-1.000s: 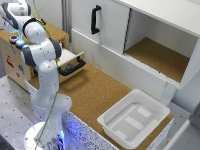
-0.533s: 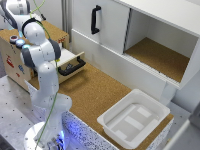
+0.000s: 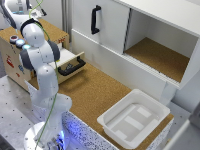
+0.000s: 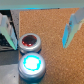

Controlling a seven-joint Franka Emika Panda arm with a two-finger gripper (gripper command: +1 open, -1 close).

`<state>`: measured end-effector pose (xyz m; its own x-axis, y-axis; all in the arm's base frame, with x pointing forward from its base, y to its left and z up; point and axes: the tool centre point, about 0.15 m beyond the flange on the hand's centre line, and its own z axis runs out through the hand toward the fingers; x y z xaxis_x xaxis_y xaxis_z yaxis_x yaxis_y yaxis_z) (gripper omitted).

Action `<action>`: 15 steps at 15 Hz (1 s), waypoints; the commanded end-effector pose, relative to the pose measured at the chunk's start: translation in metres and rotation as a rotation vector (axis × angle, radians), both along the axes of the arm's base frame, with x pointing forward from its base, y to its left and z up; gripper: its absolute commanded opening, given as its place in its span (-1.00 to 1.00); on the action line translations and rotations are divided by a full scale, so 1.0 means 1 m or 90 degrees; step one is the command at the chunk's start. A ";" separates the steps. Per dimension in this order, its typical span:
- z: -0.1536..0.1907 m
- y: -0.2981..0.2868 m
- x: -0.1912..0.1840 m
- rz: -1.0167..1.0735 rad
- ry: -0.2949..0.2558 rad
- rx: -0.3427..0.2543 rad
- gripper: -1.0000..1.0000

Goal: Switch off the blue light

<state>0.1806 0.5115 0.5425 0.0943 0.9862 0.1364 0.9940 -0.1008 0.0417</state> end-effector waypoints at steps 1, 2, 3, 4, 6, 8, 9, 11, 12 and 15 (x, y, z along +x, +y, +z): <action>0.005 0.000 0.005 0.005 -0.004 -0.018 1.00; 0.005 0.000 0.005 0.005 -0.004 -0.018 1.00; 0.000 -0.004 0.001 0.004 0.001 0.003 1.00; 0.000 -0.008 0.005 -0.001 0.011 -0.001 1.00; -0.004 -0.020 0.017 -0.027 0.013 -0.012 1.00; -0.007 -0.030 0.030 -0.085 0.016 -0.013 1.00; -0.008 -0.035 0.037 -0.120 0.022 -0.013 1.00; -0.010 -0.047 0.049 -0.198 0.036 -0.009 1.00; -0.011 -0.052 0.055 -0.243 0.034 -0.011 1.00; -0.016 -0.069 0.068 -0.361 0.032 -0.017 1.00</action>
<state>0.2319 0.4711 0.5364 0.4388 0.8949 0.0810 0.8978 -0.4405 0.0024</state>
